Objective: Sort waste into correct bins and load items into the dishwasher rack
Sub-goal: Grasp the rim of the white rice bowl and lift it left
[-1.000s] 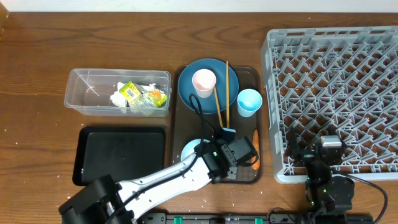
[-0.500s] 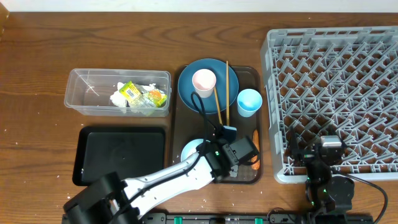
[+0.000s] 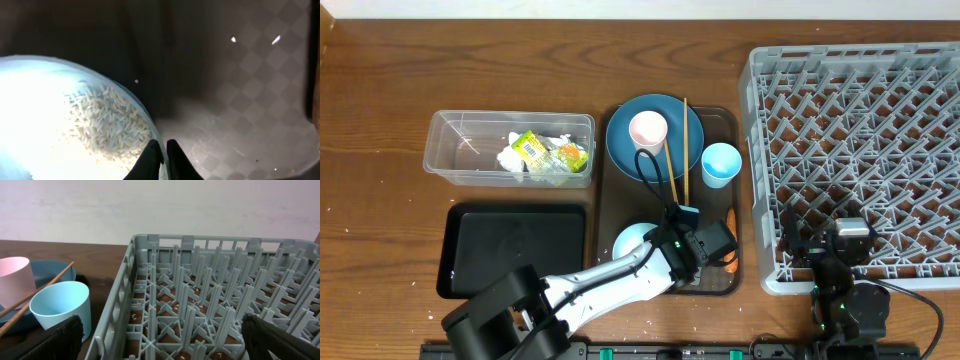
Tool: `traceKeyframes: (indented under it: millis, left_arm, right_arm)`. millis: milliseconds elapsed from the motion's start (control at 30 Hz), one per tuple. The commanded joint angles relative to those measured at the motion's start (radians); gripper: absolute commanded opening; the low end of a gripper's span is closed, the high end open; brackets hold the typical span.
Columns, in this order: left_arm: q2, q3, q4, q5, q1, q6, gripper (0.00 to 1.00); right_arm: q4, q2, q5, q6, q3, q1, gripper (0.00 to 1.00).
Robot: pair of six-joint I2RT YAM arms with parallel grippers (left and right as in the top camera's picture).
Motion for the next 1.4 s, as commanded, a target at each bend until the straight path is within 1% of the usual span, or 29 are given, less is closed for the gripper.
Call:
traceKeyframes:
  millis: [0, 333, 633, 800, 967, 1033, 1167, 1367]
  left_arm:
    - [0.004, -0.005, -0.001, -0.023, 0.0, 0.002, 0.06]
    - [-0.024, -0.004, -0.038, -0.11, 0.0, 0.002, 0.06]
    - [-0.146, -0.004, -0.145, -0.355, 0.0, 0.006, 0.06]
    - [-0.211, -0.004, -0.181, -0.428, 0.0, 0.006, 0.06]
    - [-0.255, -0.004, -0.256, -0.565, 0.0, 0.005, 0.06]
    - [-0.284, -0.004, -0.297, -0.566, 0.003, 0.005, 0.06]
    - [-0.359, -0.004, -0.322, -0.549, 0.013, 0.005, 0.06]
    - [-0.478, -0.004, -0.41, -0.546, 0.083, 0.005, 0.06]
  right_arm:
    - [-0.004, -0.005, 0.0, -0.004, -0.001, -0.01, 0.99]
    - [-0.004, -0.005, 0.0, -0.004, -0.001, -0.01, 0.99]
    - [-0.004, -0.005, 0.0, -0.004, -0.001, -0.009, 0.99]
    - [-0.004, -0.005, 0.0, -0.004, -0.001, -0.01, 0.99]
    - [-0.004, -0.005, 0.0, -0.004, -0.001, -0.01, 0.99]
    - [-0.004, -0.005, 0.0, -0.004, -0.001, -0.01, 0.99]
    - [-0.004, -0.005, 0.0, -0.004, -0.001, -0.01, 0.99]
    - [-0.004, -0.005, 0.0, -0.005, -0.001, -0.01, 0.99]
